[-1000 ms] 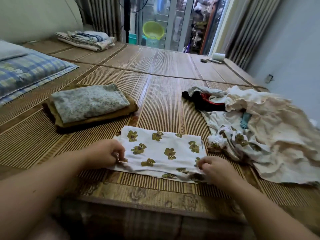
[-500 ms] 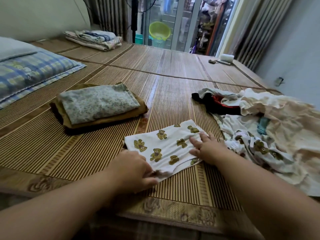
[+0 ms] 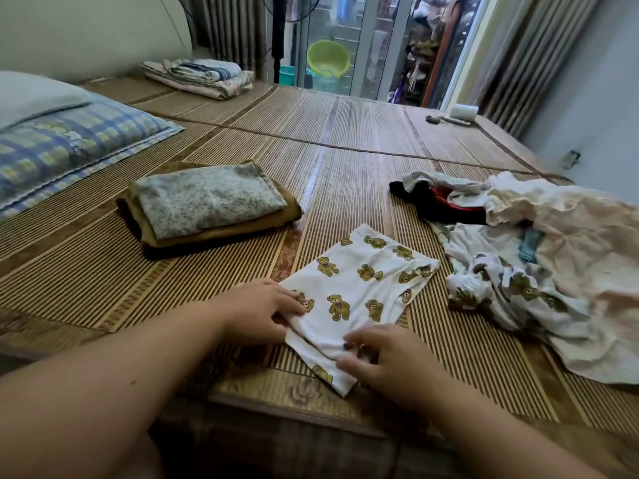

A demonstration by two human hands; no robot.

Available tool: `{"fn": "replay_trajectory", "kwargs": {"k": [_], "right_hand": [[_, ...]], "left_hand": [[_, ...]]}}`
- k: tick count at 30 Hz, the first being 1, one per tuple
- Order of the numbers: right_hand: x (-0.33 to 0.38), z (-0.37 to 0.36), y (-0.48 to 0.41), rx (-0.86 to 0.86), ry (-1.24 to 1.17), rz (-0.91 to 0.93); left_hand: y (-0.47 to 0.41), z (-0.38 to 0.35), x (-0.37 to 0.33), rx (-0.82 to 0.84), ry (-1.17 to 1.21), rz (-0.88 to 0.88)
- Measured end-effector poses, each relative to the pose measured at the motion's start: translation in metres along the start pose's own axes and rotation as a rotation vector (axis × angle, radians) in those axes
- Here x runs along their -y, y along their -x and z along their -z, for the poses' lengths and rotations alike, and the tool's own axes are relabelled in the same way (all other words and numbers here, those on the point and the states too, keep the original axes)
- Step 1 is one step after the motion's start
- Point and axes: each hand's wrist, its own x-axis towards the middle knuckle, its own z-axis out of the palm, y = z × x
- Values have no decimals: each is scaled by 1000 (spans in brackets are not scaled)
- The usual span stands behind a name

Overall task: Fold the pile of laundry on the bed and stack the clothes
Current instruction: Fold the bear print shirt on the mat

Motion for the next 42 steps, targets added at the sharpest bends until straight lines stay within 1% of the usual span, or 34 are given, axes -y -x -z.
{"fn": "replay_trajectory", "kwargs": {"k": [3,5,7,9,10,11,13,14,16,17,18,20,22,23,25,28,30,31,32,34,35,37,38,39,41,42], "right_hand": [[10,-6,3,121,291,36],[12,-14,2,110,440,65],[10,-22,2,41,516,111],[5,-23,3,-22,488,149],[3,-20,3,-45,442,140],[1,-16,3,-69,360,99],[-6,-5,1,-101,125,-58],[-11,2,0,-95,-3,-139],[-21,17,2,-28,-249,-229],[-25,26,5,29,-361,-239],[-29,34,8,91,-452,-238],[-35,49,15,209,-607,-217],[-42,63,15,247,-782,-203],[-45,68,11,221,-871,-205],[-48,74,-3,106,-1004,-251],[-55,70,-34,-141,-1095,-370],[-63,60,-57,-298,-1196,-443],[-68,53,-66,-369,-1155,-484],[-73,47,-72,-415,-1019,-530],[-77,38,-78,-432,-666,-603],[-78,34,-80,-400,-533,-625],[-74,29,-83,-263,-391,-639],[-71,26,-84,-183,-320,-645],[-68,23,-85,-125,-230,-644],[-63,18,-86,-110,-116,-602],[-62,17,-86,-136,-137,-579]], "left_hand": [[4,-3,1,-38,2,23],[5,-8,4,-101,18,37],[7,-12,5,-201,-14,33],[9,-15,3,-292,-95,7],[10,-17,0,-321,-145,-16],[10,-18,-2,-338,-194,-36],[11,-17,-6,-378,-265,-51],[13,-15,-10,-407,-262,-51],[17,-8,-19,-411,-135,-48],[19,-5,-24,-377,-10,-40],[21,-2,-29,-319,159,-29],[24,4,-39,-235,597,-15],[19,11,-42,-263,955,4],[14,13,-43,-293,1070,28],[0,18,-47,-375,1179,98],[-29,16,-44,-501,1266,210],[-47,12,-40,-583,1244,277],[-52,10,-38,-613,1162,310],[-54,8,-36,-621,1032,347],[-57,2,-28,-585,739,432],[-57,0,-23,-535,633,477],[-59,-1,-19,-370,469,566],[-62,-2,-20,-290,376,591],[-65,-4,-22,-254,292,586],[-71,-6,-28,-268,248,549],[-72,-5,-32,-301,290,532]]}}
